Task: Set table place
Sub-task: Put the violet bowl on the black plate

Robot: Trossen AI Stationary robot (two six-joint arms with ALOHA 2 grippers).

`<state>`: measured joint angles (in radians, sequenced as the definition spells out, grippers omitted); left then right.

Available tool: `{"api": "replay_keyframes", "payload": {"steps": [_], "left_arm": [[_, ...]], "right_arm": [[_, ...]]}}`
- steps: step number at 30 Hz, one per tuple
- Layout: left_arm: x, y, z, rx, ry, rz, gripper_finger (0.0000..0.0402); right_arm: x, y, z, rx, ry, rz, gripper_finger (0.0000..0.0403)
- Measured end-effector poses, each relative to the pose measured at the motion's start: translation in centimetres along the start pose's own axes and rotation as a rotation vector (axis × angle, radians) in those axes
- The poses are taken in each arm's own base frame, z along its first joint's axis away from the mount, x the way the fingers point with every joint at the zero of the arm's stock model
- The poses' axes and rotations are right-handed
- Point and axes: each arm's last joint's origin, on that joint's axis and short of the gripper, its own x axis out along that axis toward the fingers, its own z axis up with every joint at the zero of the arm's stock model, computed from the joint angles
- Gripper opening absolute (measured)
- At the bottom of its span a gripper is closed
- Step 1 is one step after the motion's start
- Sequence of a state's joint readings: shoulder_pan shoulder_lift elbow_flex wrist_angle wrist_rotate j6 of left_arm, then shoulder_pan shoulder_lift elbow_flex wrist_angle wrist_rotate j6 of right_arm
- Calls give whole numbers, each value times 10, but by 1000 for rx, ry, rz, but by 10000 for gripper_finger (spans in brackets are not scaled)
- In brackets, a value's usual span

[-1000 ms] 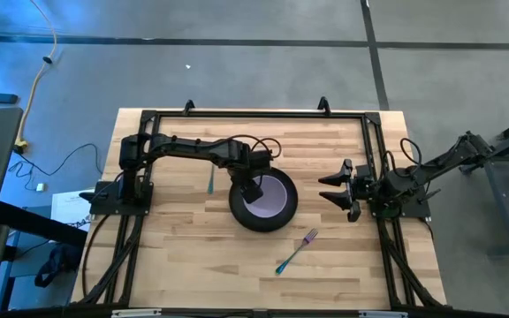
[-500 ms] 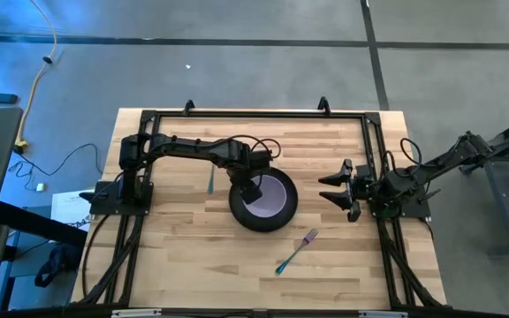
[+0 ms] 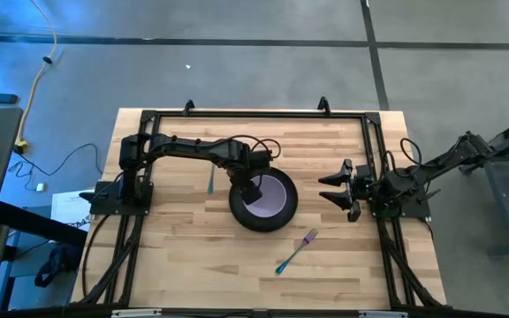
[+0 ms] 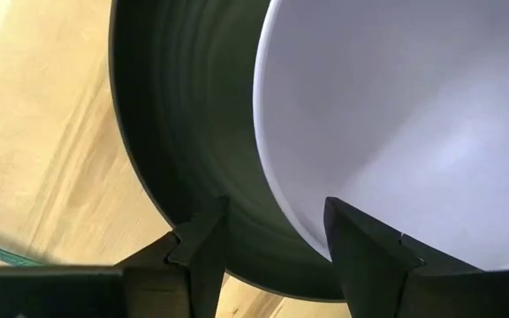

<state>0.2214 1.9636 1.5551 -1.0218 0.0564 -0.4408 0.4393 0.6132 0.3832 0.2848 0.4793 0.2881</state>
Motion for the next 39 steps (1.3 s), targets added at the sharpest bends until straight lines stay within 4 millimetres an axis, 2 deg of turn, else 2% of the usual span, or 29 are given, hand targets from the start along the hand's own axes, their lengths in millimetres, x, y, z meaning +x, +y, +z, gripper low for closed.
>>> {"api": "replay_keyframes", "payload": {"steps": [39], "left_arm": [[0, 0, -2, 3, 20, 1, 174]], "right_arm": [[0, 0, -1, -4, 6, -2, 204]]}}
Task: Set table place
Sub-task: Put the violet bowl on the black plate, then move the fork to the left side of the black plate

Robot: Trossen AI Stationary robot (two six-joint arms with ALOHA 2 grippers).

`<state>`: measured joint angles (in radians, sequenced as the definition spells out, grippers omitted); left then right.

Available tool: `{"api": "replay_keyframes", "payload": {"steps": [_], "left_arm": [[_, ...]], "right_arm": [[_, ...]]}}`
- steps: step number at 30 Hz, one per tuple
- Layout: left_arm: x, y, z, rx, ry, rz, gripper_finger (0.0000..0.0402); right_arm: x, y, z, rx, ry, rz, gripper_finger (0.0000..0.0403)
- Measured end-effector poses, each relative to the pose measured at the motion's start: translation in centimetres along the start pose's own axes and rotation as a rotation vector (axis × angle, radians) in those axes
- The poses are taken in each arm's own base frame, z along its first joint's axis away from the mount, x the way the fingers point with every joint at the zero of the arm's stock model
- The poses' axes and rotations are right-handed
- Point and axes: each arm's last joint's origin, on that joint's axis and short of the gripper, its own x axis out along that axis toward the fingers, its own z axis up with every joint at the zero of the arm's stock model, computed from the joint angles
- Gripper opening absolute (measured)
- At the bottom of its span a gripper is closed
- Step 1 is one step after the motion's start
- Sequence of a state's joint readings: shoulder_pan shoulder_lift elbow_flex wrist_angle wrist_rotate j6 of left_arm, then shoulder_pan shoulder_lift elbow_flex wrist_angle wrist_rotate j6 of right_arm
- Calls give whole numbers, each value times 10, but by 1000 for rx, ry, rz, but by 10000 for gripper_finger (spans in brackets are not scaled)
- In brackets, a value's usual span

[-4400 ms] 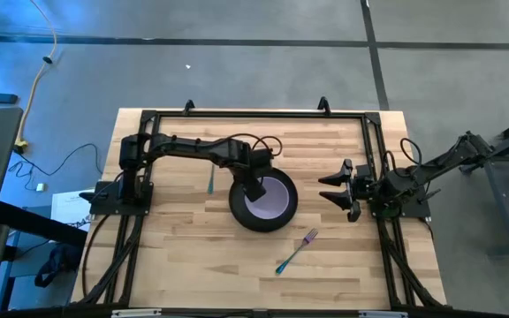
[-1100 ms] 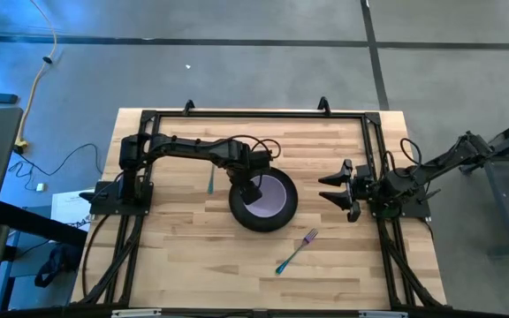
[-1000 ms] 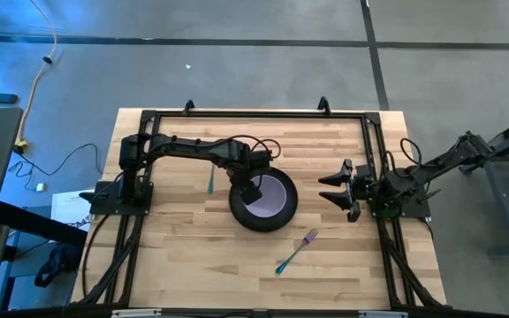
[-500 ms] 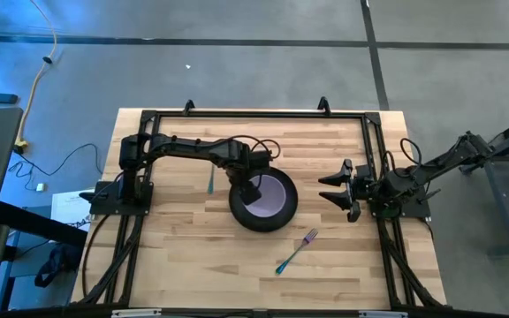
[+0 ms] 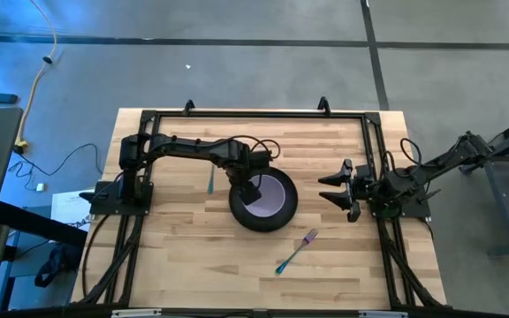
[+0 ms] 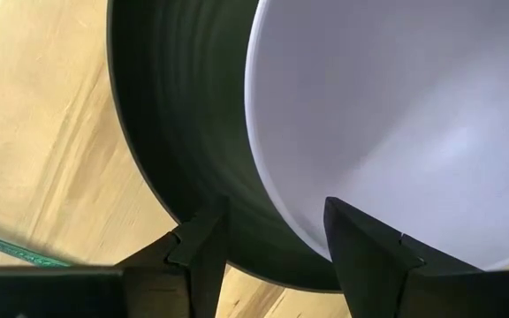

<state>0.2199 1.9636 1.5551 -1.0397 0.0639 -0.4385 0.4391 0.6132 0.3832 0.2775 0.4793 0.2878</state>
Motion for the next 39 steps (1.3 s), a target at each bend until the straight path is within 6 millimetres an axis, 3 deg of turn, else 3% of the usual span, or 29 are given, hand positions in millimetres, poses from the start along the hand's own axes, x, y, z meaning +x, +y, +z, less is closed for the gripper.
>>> {"api": "replay_keyframes", "payload": {"steps": [10, 39], "left_arm": [[0, -3, 3, 4, -19, -58, 175], [0, -1, 4, -18, -42, -15, 175]], "right_arm": [[0, 0, 0, 0, 0, 0, 204], [0, 0, 0, 8, 4, -1, 204]]}}
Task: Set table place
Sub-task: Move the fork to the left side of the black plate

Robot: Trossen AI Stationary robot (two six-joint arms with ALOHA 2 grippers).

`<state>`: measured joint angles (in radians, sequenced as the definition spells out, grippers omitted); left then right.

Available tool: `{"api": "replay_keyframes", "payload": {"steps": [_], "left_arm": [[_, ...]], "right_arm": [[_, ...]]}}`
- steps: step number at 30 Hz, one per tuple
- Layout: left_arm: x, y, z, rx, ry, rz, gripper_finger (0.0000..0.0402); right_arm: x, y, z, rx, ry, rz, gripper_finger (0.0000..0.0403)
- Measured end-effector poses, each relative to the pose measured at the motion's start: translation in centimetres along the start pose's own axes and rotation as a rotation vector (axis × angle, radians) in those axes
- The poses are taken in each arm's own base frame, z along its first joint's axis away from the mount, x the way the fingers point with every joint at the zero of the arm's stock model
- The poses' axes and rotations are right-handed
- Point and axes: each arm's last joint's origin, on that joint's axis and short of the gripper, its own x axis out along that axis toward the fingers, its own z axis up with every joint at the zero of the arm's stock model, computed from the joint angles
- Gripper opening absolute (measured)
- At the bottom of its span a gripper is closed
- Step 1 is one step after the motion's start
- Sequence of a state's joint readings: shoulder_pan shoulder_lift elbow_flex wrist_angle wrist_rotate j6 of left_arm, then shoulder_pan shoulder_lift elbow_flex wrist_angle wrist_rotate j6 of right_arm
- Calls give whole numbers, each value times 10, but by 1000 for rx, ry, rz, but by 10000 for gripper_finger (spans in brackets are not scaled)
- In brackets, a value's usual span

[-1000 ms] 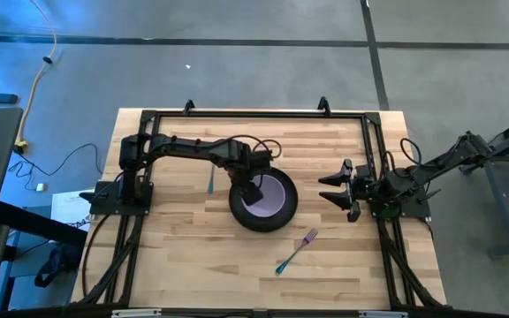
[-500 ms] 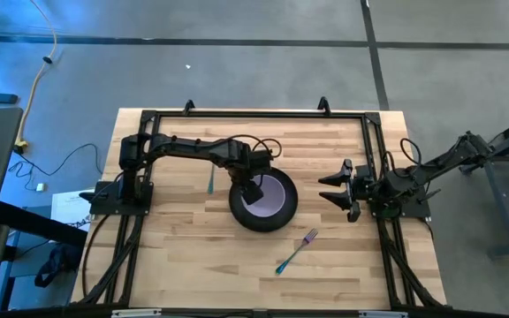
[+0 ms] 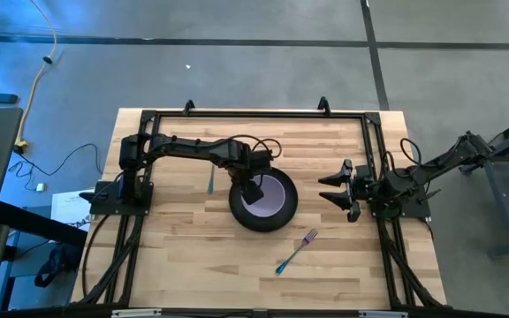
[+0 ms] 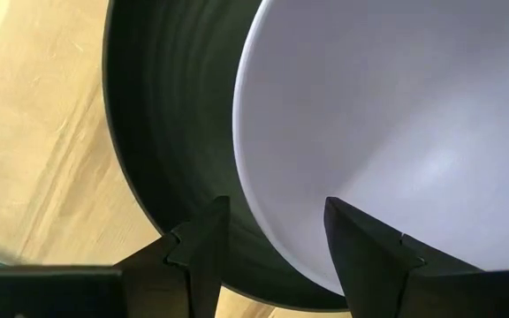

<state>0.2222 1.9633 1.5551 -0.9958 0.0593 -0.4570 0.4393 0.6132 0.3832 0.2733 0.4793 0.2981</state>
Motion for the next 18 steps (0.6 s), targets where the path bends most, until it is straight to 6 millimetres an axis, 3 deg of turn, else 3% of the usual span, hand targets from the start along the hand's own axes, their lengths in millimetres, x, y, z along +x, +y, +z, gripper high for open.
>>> {"api": "replay_keyframes", "payload": {"steps": [8, 18], "left_arm": [[-10, -2, 5, -1, -31, 22, 175], [-47, -6, 12, 42, -70, 87, 175]], "right_arm": [[0, 0, 0, 0, 0, 0, 204], [0, 0, 0, 9, 0, 0, 204]]}}
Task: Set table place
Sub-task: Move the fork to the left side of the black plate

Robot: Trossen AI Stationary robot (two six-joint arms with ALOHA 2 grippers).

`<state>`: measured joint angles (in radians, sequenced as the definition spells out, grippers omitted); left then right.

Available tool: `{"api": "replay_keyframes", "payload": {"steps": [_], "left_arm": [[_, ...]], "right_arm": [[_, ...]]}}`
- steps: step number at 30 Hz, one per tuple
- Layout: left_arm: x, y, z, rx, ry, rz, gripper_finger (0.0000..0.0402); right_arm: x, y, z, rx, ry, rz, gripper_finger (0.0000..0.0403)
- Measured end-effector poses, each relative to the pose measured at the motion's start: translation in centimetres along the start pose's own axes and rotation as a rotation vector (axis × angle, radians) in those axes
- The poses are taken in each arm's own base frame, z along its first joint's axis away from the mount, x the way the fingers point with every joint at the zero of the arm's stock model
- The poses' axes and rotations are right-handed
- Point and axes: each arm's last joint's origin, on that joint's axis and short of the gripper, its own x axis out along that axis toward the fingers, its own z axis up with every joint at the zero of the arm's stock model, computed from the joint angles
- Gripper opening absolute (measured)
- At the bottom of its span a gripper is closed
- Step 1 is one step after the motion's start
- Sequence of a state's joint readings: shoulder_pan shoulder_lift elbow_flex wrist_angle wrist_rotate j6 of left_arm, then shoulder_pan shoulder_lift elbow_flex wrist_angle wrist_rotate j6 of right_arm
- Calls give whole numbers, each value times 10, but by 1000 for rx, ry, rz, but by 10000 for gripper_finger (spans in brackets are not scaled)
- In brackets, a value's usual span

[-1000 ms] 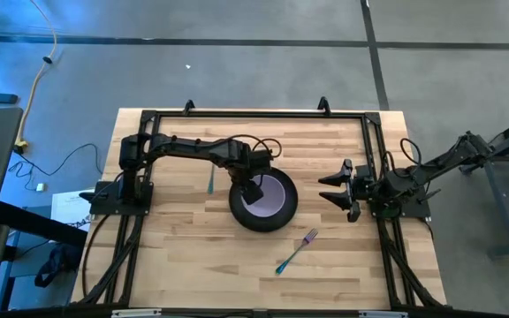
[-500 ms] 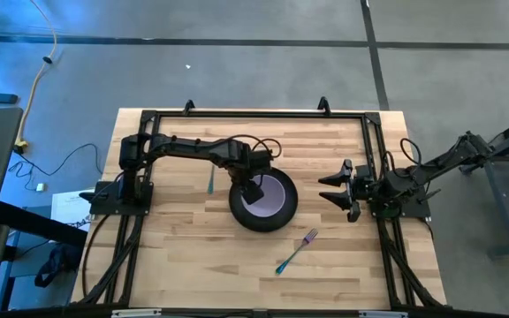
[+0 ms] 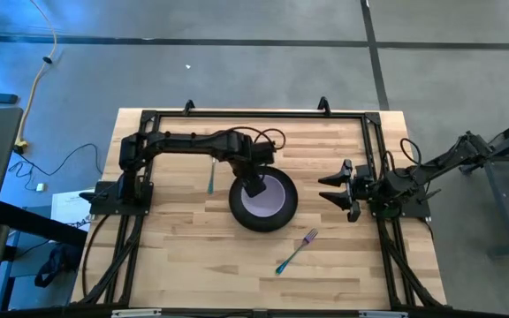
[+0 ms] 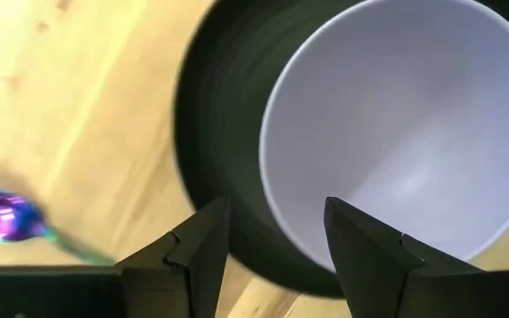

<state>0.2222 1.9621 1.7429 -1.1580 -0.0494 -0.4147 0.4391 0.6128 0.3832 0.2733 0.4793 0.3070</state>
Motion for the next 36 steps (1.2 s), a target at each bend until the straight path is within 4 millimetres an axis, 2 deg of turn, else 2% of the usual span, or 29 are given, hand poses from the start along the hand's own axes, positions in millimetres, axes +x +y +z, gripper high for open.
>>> {"api": "replay_keyframes", "payload": {"steps": [4, 9, 13, 16, 22, 28, 36], "left_arm": [[-24, 2, 1, 23, -9, 39, 175], [-71, -2, -3, 34, -156, -14, 175], [-104, -8, -16, 55, -263, -75, 175], [-121, -19, -27, 73, -337, -114, 175], [-128, -47, -40, 103, -389, -152, 175], [-123, -68, -50, 95, -440, -154, 175], [-125, -79, -58, 21, -488, -120, 175]], "right_arm": [[0, 0, 0, 27, 0, 0, 204], [0, 0, 0, 68, 6, 12, 204], [0, 0, 0, 88, 6, 12, 204], [0, 1, 2, 92, -20, 21, 204], [-1, 4, 13, 92, -117, 53, 204], [-7, 3, 21, 171, -165, 81, 204], [-17, 3, 29, 249, -181, 197, 204]]}}
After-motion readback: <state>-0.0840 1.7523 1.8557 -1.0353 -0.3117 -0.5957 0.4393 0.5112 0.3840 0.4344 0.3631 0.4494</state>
